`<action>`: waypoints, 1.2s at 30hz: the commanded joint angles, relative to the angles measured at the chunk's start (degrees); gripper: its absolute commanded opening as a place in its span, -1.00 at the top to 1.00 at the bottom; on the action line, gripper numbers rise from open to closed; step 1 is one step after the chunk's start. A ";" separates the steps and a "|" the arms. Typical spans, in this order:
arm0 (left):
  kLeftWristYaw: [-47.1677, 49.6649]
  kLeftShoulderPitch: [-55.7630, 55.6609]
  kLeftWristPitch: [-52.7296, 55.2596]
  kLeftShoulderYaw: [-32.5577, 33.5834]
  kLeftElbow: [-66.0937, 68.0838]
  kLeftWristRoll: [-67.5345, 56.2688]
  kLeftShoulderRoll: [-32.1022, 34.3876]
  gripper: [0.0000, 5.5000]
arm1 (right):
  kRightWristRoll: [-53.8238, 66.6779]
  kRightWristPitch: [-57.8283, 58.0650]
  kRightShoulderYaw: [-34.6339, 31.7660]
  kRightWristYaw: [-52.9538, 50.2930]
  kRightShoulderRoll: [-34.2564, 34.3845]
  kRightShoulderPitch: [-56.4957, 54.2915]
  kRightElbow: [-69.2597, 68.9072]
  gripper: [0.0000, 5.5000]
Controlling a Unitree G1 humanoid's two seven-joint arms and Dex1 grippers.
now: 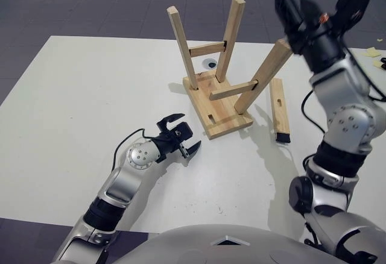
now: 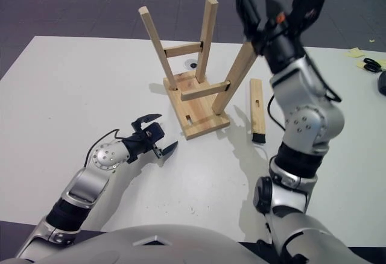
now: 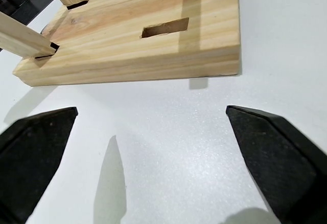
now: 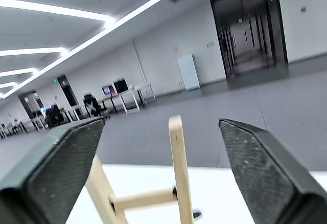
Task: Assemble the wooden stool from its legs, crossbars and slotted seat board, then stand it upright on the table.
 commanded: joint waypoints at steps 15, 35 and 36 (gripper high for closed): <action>1.02 -0.37 -0.04 -0.36 1.02 1.05 -0.53 -0.96 | -7.37 6.61 15.52 1.81 -2.72 16.01 9.26 -0.95; 3.52 -0.49 -0.09 2.53 0.84 0.22 -1.97 -0.96 | 4.99 -5.54 -13.25 -14.39 -3.76 0.50 11.97 -0.95; 4.61 -0.74 0.11 3.49 0.94 0.03 -2.72 -0.96 | 1.95 -4.42 -11.29 -14.37 -4.80 4.36 12.06 -0.95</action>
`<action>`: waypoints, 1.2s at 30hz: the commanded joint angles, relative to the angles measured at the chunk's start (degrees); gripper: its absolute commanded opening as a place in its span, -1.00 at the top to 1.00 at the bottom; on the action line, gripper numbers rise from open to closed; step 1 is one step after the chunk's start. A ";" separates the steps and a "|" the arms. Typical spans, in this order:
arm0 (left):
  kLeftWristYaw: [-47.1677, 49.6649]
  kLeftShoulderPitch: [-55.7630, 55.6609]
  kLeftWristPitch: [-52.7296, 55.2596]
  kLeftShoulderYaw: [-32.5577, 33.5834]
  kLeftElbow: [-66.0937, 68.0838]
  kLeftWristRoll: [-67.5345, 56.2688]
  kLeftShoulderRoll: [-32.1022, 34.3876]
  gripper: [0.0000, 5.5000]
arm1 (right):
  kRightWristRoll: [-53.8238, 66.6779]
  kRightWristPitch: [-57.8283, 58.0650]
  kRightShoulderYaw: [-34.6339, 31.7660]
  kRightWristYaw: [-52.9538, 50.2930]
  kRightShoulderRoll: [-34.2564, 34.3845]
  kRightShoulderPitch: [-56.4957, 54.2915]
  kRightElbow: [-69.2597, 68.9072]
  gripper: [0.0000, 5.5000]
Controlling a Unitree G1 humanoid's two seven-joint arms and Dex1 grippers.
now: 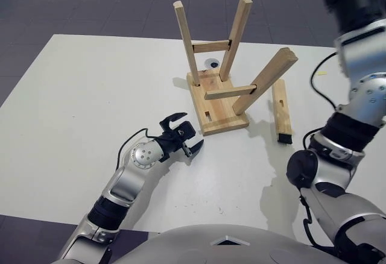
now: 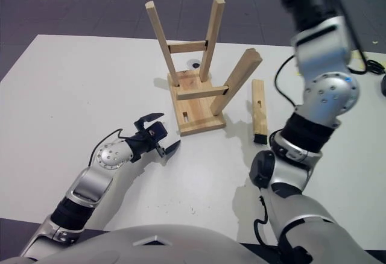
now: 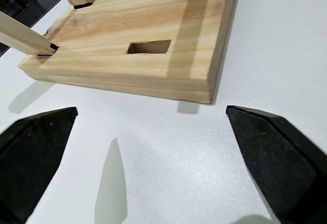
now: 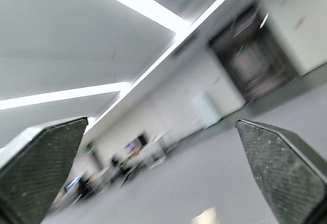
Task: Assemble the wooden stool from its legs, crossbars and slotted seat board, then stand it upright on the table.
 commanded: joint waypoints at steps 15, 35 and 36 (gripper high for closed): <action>4.69 -1.02 0.29 3.17 1.29 0.58 -2.50 -0.96 | -26.00 15.86 27.45 6.28 -8.56 38.90 -9.24 -0.95; 6.44 0.13 1.36 4.74 -0.44 0.42 -2.65 -0.96 | -34.52 23.70 28.52 8.69 -6.68 35.90 -7.71 -0.02; 6.26 -0.49 1.66 5.55 -0.87 -0.13 -2.55 -0.96 | -34.91 23.46 28.48 9.02 -6.61 35.88 -7.60 0.04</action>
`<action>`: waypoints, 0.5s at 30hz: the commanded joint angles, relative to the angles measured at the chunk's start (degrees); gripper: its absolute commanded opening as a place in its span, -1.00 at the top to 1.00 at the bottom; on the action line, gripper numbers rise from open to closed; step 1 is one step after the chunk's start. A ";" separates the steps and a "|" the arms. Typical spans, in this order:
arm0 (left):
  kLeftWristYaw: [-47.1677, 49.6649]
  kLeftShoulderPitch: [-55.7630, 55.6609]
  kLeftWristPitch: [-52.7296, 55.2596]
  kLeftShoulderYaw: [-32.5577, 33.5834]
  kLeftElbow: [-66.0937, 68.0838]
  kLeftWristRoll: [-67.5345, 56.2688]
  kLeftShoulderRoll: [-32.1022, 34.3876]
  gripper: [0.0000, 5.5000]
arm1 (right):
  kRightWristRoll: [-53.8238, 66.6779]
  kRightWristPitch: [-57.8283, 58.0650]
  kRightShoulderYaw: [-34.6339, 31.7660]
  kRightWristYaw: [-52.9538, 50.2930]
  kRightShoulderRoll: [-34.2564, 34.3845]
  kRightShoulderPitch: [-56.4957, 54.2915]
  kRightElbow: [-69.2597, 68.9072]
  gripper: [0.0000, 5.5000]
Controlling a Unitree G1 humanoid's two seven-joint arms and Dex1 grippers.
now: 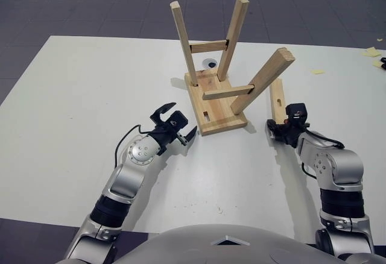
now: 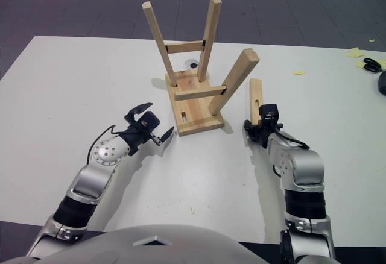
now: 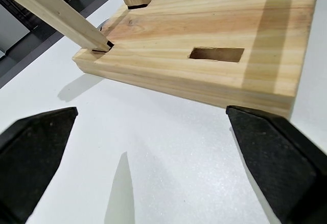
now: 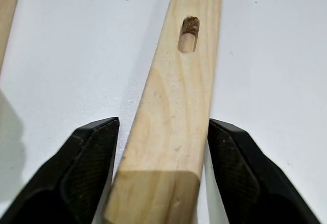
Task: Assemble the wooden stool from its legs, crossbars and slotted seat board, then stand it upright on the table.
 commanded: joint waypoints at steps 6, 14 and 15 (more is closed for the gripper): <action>-1.91 -5.05 3.15 9.51 -4.08 -6.28 0.77 -0.96 | -3.29 -3.36 -0.34 0.26 2.90 -0.42 -0.26 0.25; -0.65 -18.33 11.54 22.88 -6.89 -19.43 -1.25 -0.96 | -4.66 -15.71 -5.99 -2.88 9.32 -4.21 -0.01 0.25; -0.52 -20.20 12.83 24.01 -6.51 -21.20 -1.61 -0.96 | -5.24 -17.46 -6.18 -3.08 9.50 -4.22 -0.73 0.25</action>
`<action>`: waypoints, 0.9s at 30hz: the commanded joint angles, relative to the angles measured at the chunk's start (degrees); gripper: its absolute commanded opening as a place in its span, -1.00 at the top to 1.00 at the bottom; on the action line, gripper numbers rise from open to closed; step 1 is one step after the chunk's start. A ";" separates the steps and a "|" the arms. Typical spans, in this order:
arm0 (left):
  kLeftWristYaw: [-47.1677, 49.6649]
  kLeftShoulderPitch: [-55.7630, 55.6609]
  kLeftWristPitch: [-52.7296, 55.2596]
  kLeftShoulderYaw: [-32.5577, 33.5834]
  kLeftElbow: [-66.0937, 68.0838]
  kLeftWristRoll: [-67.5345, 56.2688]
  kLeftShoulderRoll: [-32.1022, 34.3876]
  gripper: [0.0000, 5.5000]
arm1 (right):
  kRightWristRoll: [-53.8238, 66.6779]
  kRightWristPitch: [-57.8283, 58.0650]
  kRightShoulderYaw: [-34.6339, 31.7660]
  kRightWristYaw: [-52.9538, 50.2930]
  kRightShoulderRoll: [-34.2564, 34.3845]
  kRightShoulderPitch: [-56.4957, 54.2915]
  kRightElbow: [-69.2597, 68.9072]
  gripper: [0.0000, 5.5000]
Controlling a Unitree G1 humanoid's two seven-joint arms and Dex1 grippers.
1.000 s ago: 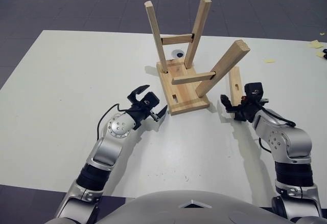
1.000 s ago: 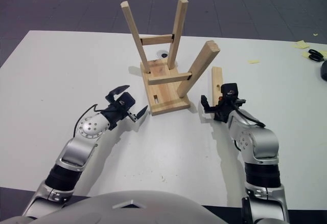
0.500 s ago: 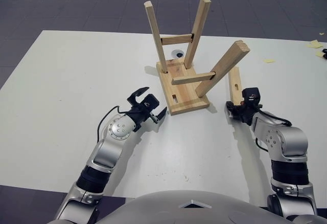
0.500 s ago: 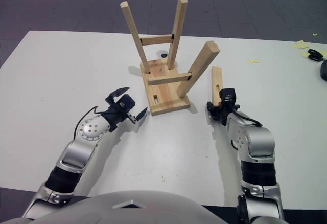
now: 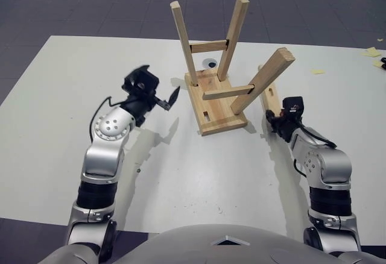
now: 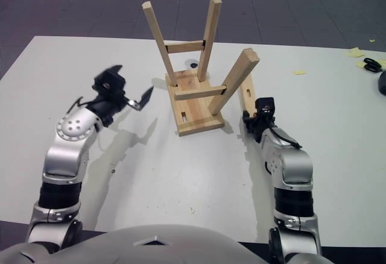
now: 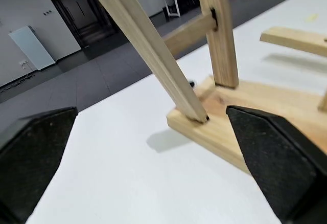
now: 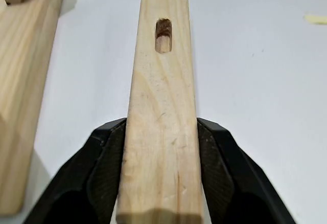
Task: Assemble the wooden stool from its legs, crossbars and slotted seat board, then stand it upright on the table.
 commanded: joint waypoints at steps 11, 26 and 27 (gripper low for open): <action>0.30 -30.26 30.05 22.61 7.08 -38.58 -0.19 -0.96 | -9.21 -33.77 0.40 -0.82 3.02 -7.16 -8.71 0.25; 5.04 -47.21 44.09 22.50 19.59 -57.19 -1.02 -0.96 | -11.62 -39.19 12.39 14.24 -0.63 -10.50 -14.64 0.25; 5.09 -47.25 44.08 22.27 19.51 -57.72 -1.10 -0.96 | -11.60 -39.08 12.61 14.46 -0.42 -10.23 -14.82 0.25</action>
